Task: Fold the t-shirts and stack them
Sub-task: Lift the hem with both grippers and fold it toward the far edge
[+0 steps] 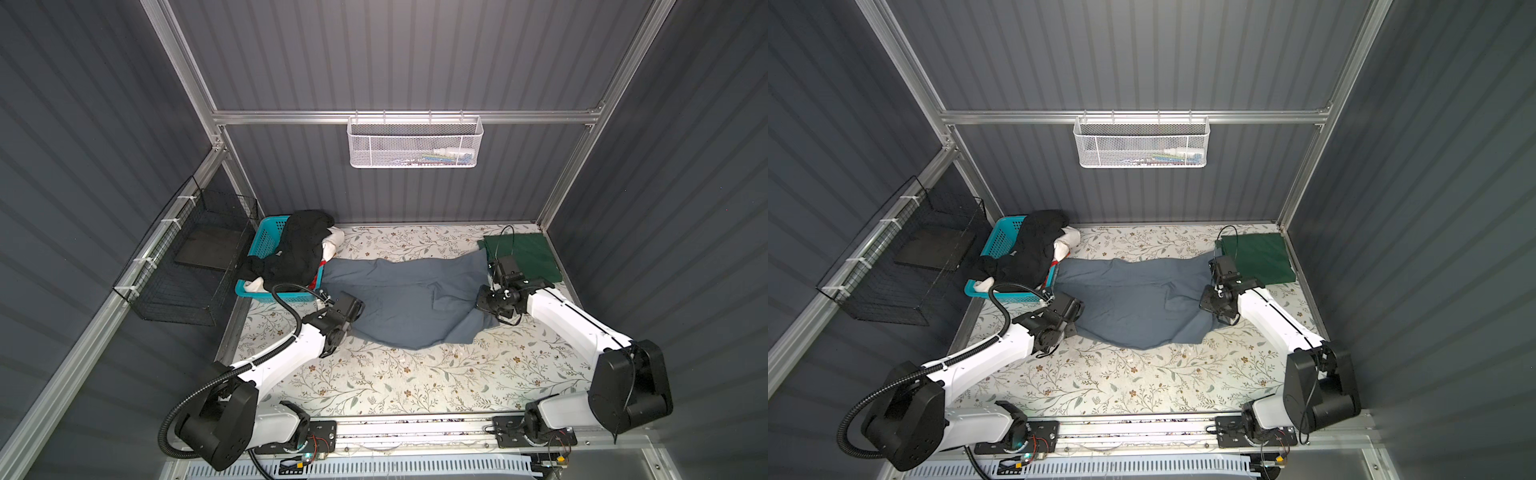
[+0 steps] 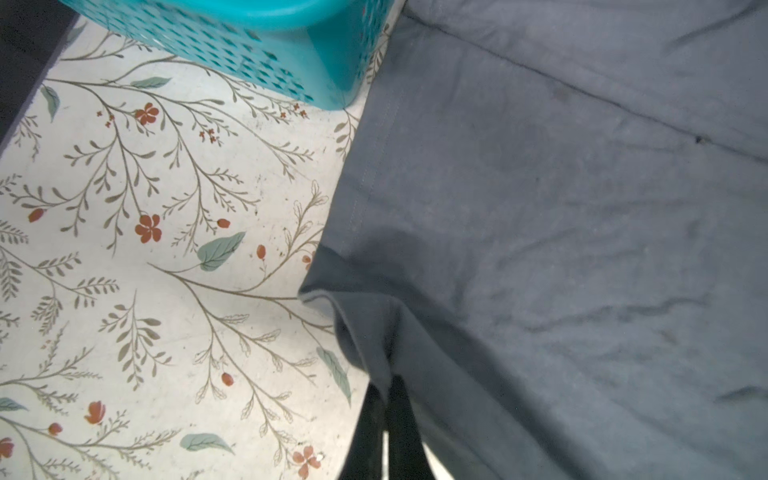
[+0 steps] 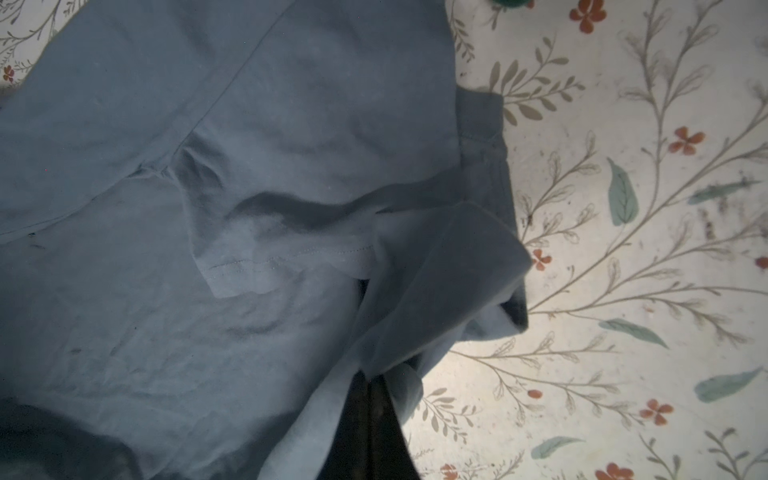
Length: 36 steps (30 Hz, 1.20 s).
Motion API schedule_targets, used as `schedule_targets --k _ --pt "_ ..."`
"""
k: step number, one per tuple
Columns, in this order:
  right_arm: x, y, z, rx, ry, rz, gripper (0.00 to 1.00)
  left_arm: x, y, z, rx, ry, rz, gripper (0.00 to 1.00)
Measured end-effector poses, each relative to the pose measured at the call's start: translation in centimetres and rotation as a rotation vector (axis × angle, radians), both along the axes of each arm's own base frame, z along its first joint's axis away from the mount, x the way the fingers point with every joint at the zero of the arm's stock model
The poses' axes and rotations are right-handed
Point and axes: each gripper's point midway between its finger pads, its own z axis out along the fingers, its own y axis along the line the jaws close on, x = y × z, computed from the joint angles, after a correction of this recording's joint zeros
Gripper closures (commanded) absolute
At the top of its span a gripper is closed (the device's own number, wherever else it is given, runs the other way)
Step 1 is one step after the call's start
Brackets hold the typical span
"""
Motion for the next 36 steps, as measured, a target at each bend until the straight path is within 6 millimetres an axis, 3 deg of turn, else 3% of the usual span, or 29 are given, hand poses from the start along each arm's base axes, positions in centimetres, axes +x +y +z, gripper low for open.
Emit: schedule_targets --k 11,21,36 --pt "1.5 -0.8 0.2 -0.005 -0.019 -0.002 1.00 1.9 0.1 1.5 0.010 -0.017 -0.004 1.00" --pt "3.1 -0.7 2.4 0.001 -0.079 0.004 1.00 2.7 0.5 2.9 0.052 -0.044 -0.003 1.00" --pt "6.3 -0.8 3.8 0.002 -0.106 0.008 1.00 3.6 1.2 2.1 0.131 -0.013 0.011 1.00"
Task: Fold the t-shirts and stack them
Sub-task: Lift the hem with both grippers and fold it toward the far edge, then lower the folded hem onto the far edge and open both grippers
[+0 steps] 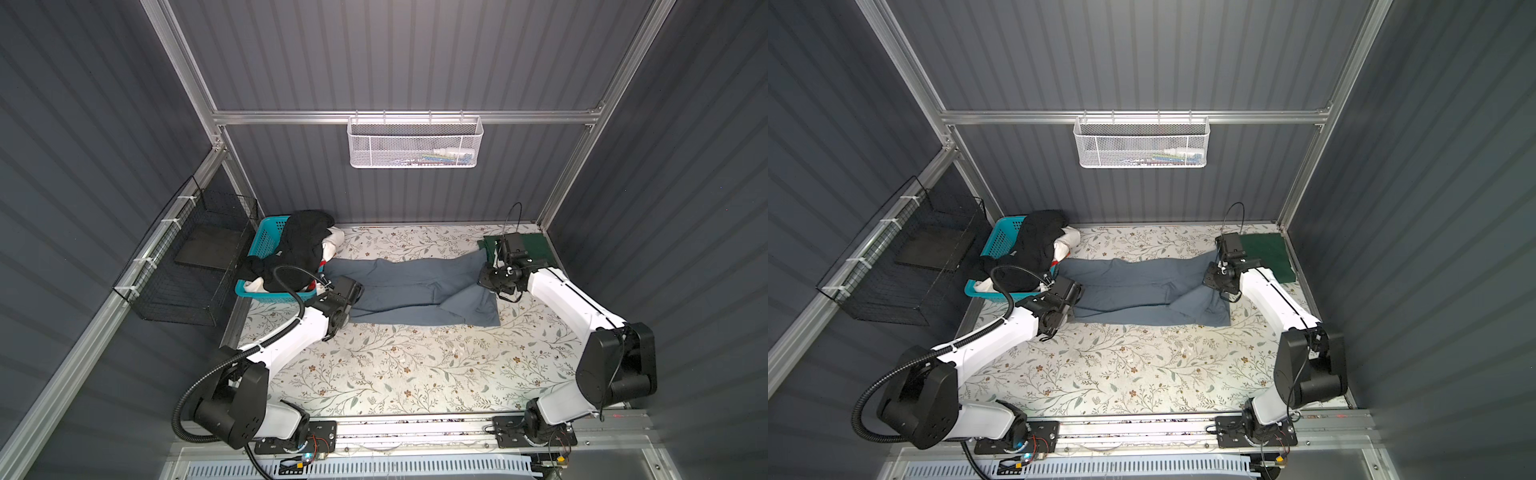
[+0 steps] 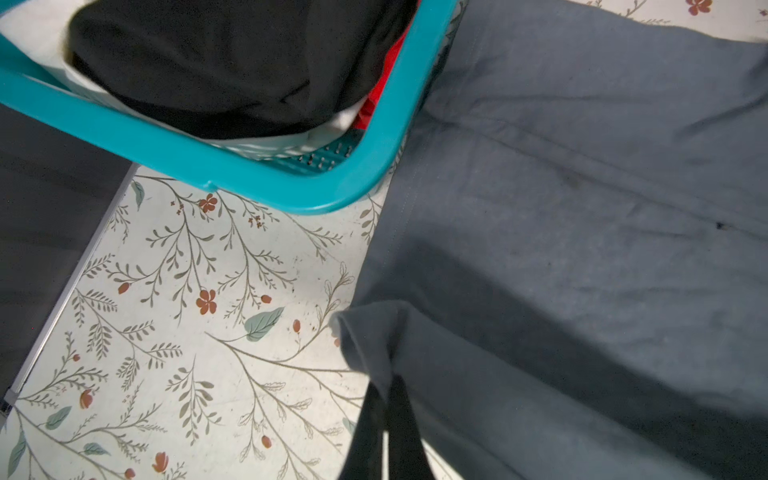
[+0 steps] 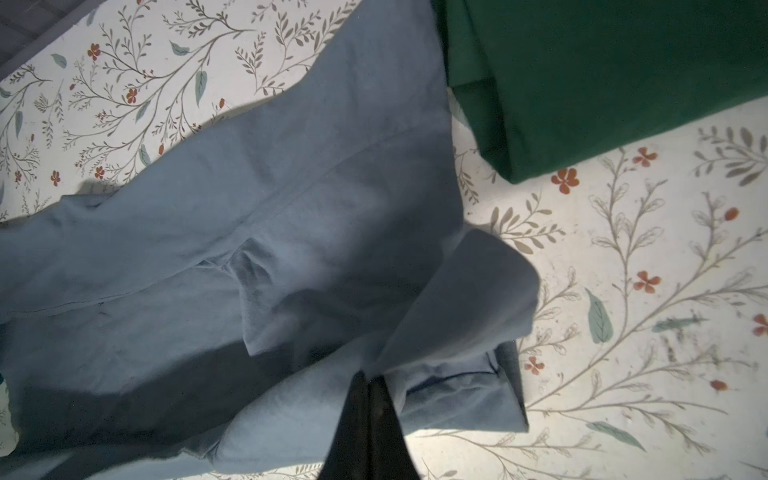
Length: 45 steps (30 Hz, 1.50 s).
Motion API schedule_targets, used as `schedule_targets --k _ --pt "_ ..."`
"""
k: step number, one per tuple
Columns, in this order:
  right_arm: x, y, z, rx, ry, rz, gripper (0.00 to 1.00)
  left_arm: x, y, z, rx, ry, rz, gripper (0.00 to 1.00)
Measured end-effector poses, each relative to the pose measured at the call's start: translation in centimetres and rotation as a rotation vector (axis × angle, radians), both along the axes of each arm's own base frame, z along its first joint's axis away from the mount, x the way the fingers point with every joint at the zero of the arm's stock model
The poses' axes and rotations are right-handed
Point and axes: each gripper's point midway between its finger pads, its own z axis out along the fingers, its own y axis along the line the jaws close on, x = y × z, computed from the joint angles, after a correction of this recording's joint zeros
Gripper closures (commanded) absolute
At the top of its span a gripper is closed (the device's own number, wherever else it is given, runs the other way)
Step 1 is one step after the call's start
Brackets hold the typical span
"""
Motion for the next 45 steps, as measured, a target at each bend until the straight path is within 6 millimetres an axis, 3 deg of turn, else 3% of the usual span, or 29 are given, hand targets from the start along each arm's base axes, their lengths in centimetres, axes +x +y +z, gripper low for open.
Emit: schedule_targets --k 7,13,45 --pt "2.0 -0.1 -0.5 0.008 0.026 -0.002 1.00 1.7 -0.2 -0.9 0.016 0.032 0.011 1.00" --pt "2.5 -0.5 -1.5 0.009 0.061 -0.004 1.00 3.4 0.1 -2.3 0.016 0.074 0.024 1.00" --pt "5.6 -0.2 -1.8 -0.002 0.082 0.018 1.00 6.1 0.5 -4.2 0.003 0.108 0.021 1.00"
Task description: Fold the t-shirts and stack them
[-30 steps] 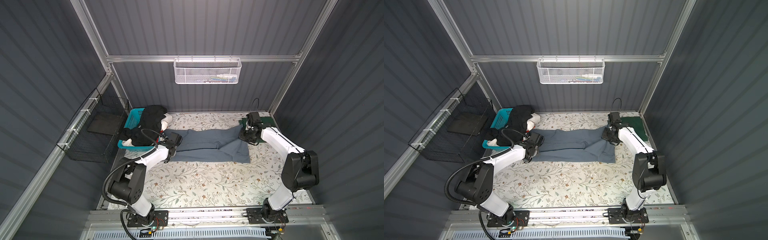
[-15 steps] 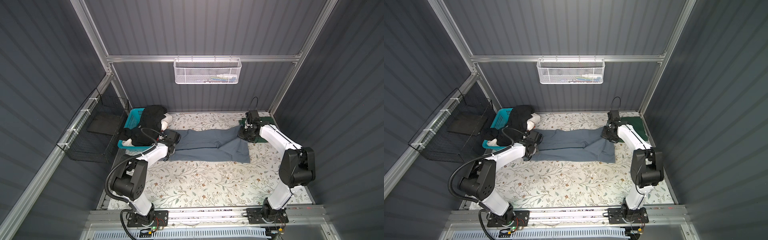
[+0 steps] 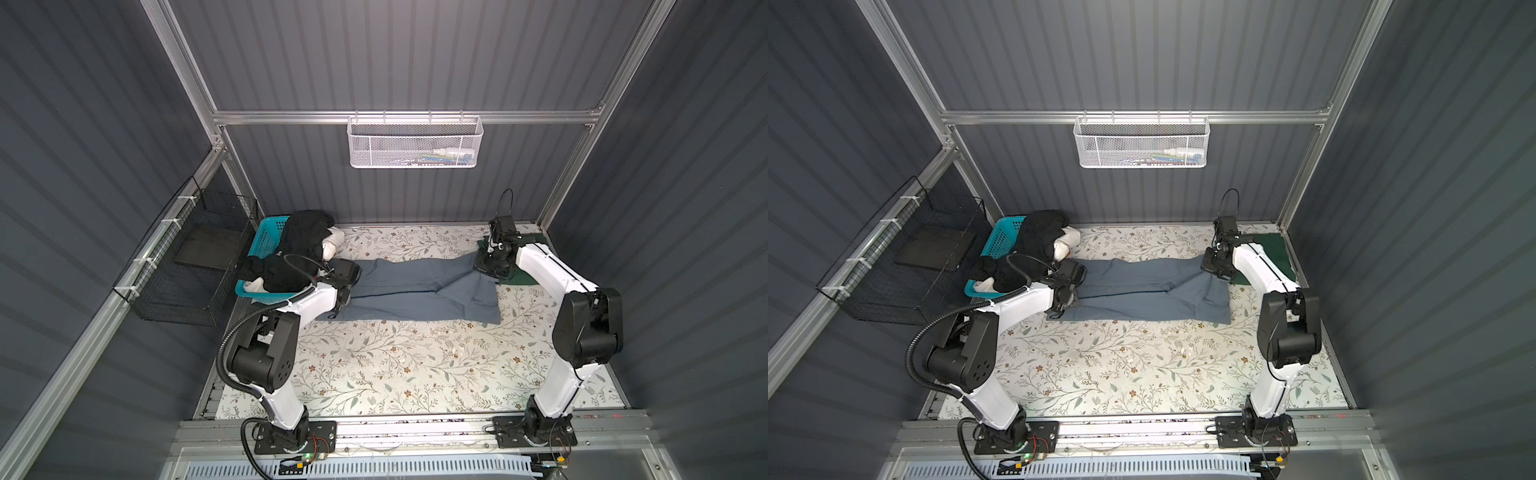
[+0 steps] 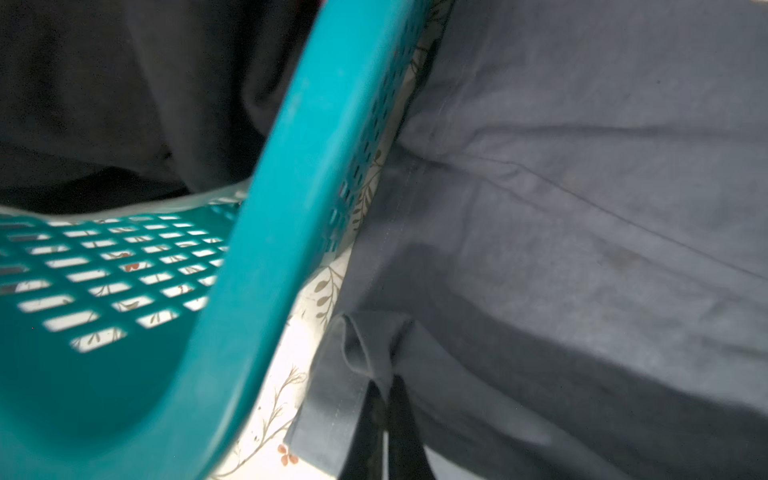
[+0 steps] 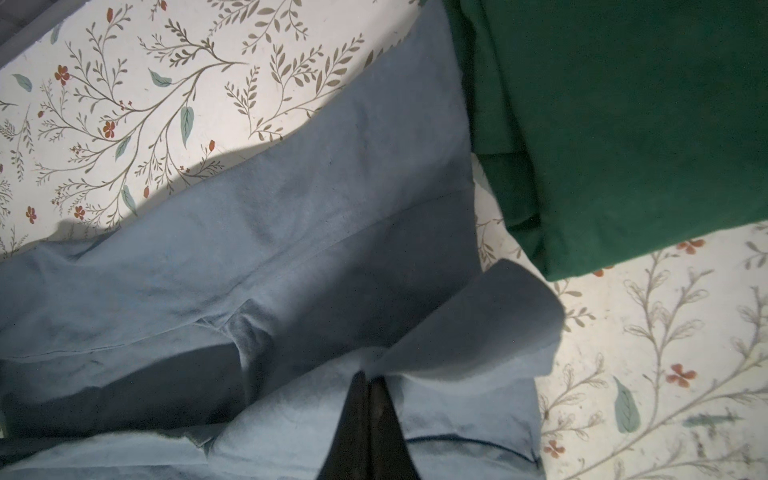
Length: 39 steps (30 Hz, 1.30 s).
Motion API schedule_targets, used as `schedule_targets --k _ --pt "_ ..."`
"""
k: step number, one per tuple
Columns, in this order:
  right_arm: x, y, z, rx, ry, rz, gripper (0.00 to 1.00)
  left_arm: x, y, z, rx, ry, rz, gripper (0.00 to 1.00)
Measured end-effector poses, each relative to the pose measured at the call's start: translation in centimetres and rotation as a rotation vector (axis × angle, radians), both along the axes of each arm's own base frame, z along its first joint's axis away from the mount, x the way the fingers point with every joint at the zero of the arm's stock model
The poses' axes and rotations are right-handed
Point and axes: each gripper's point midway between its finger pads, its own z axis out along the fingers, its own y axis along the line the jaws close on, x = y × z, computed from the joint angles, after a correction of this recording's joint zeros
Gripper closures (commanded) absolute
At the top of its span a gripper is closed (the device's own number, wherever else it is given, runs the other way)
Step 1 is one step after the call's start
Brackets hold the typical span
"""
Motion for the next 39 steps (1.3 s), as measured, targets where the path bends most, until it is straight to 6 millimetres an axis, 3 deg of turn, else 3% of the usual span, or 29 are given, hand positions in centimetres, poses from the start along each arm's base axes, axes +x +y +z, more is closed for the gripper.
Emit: schedule_targets --k 5,7,8,9,10,13,14,15,17,24,27,33,39 --pt "0.6 -0.1 -0.2 0.000 0.004 0.015 0.88 1.0 -0.7 0.5 -0.024 -0.007 -0.018 1.00" --pt "1.0 -0.5 0.1 0.001 0.001 0.012 0.73 1.7 -1.2 1.2 -0.039 -0.021 -0.035 1.00" --pt "1.3 -0.7 0.4 0.005 -0.005 0.010 0.60 2.1 -1.4 1.6 -0.046 -0.029 -0.045 0.82" --pt "1.7 -1.0 0.7 0.010 -0.008 0.006 0.57 2.4 -1.6 2.0 -0.048 -0.034 -0.058 0.54" --pt "2.1 -1.2 1.1 0.013 -0.013 0.005 0.56 2.7 -1.8 2.3 -0.052 -0.040 -0.065 0.39" --pt "3.0 -1.7 2.3 0.013 -0.037 0.006 0.50 3.2 -2.3 3.1 -0.064 -0.048 -0.084 0.15" --pt "2.8 -1.8 2.5 0.011 -0.041 0.009 0.44 3.3 -2.4 3.3 -0.070 -0.051 -0.090 0.05" --pt "2.4 -1.9 2.4 0.006 -0.042 0.010 0.41 3.2 -2.7 3.5 -0.084 -0.051 -0.099 0.00" --pt "0.6 -2.3 1.9 -0.004 -0.026 0.006 0.39 2.8 -2.9 4.0 -0.102 -0.059 -0.116 0.00" --pt "-9.5 -3.8 -1.1 -0.007 0.060 -0.055 0.36 1.0 -3.0 8.1 -0.171 -0.151 -0.156 0.00" --pt "-12.8 -4.1 -2.3 0.012 0.069 -0.092 0.38 0.4 -3.4 8.2 -0.204 -0.159 -0.176 0.00" --pt "-15.8 -4.2 -5.0 0.064 0.098 -0.149 0.41 -0.9 -5.1 6.1 -0.285 -0.110 -0.234 0.00" --pt "-15.7 -3.8 -6.9 0.124 0.113 -0.188 0.43 -1.6 -8.7 5.7 -0.340 -0.100 -0.329 0.00"
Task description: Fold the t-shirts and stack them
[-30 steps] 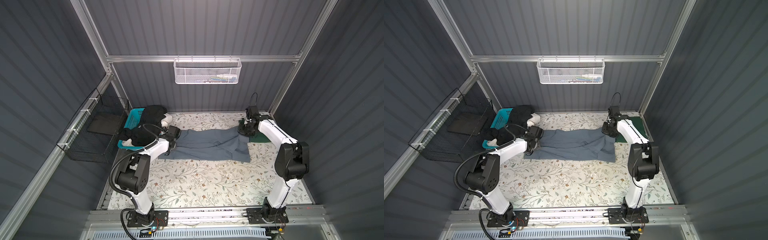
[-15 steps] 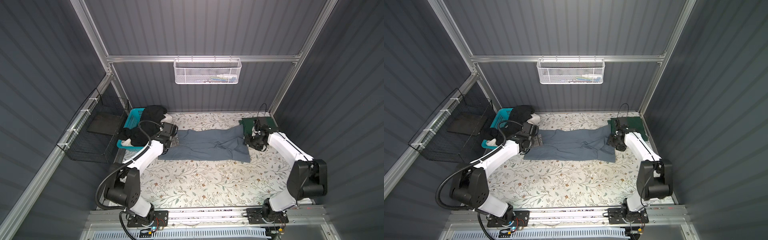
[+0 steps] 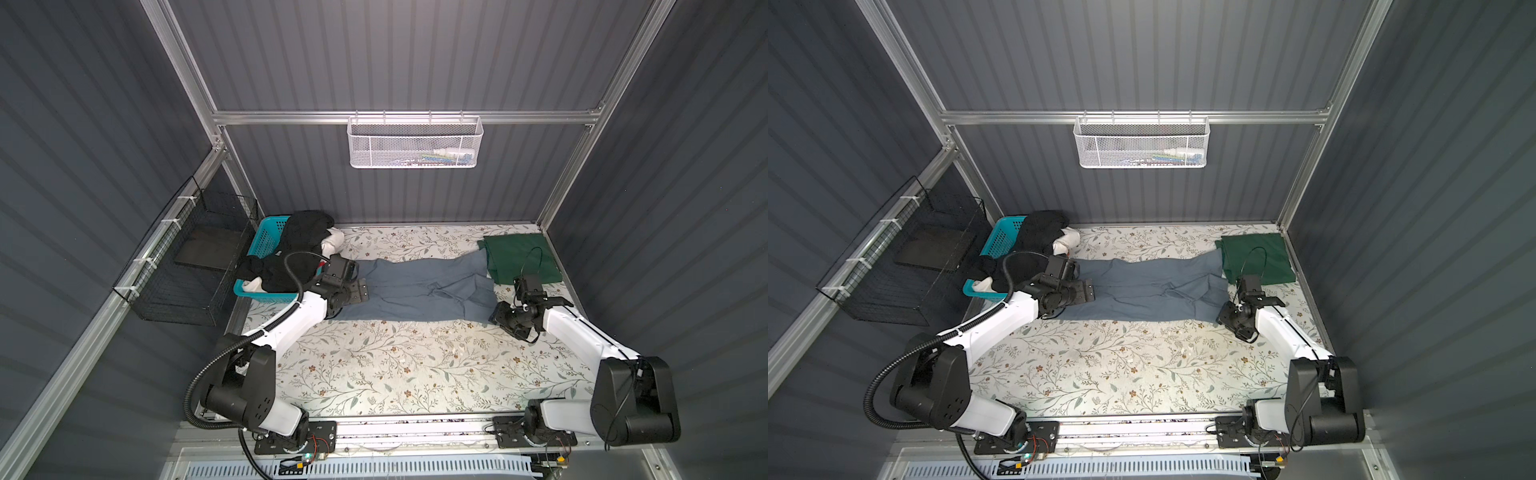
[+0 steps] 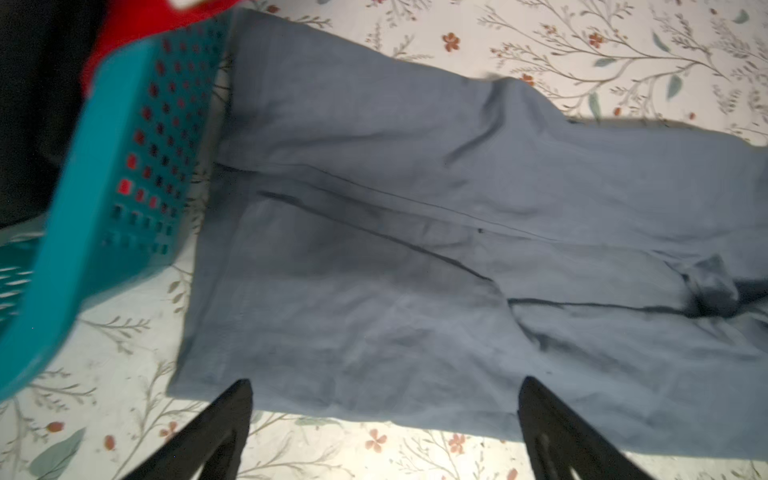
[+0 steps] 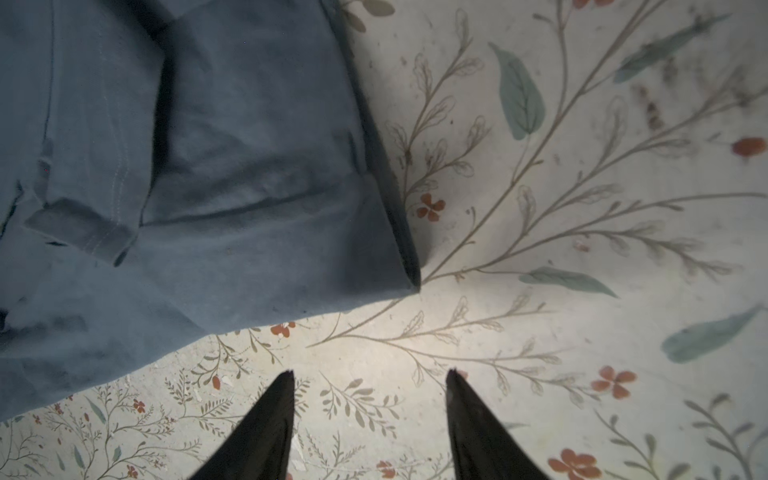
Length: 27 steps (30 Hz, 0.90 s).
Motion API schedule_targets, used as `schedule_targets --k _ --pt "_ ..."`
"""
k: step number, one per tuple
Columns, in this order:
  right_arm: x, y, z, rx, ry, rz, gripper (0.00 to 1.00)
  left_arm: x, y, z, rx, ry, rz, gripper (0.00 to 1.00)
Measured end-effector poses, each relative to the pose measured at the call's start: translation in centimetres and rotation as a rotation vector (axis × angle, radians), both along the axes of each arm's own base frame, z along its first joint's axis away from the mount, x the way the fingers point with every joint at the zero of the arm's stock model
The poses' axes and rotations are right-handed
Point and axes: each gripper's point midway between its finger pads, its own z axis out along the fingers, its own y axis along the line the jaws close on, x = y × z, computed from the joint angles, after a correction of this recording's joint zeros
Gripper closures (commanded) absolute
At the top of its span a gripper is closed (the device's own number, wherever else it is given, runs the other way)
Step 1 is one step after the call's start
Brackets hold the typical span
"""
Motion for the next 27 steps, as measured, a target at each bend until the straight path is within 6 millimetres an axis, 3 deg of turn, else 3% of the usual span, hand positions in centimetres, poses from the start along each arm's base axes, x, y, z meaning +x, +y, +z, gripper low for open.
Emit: schedule_targets --k 7,14,19,22,27 --pt "1.2 0.3 -1.4 0.028 -0.003 -0.024 0.48 -1.1 -3.0 -2.3 0.000 0.047 -0.076 0.00" --pt "0.5 0.2 -3.5 0.031 0.029 -0.049 0.50 -2.3 -2.8 -4.2 0.012 0.092 -0.071 0.01" --pt "1.2 0.0 -3.6 0.021 0.007 -0.060 0.52 -2.5 -2.6 -5.1 0.029 0.113 -0.070 0.05" --pt "1.5 -0.3 -3.6 0.007 -0.005 -0.068 0.58 -2.7 -2.4 -5.8 0.041 0.128 -0.068 0.08" --pt "2.2 -0.5 -3.9 -0.003 -0.010 -0.078 0.79 -2.9 -2.3 -7.2 0.061 0.162 -0.070 0.15"
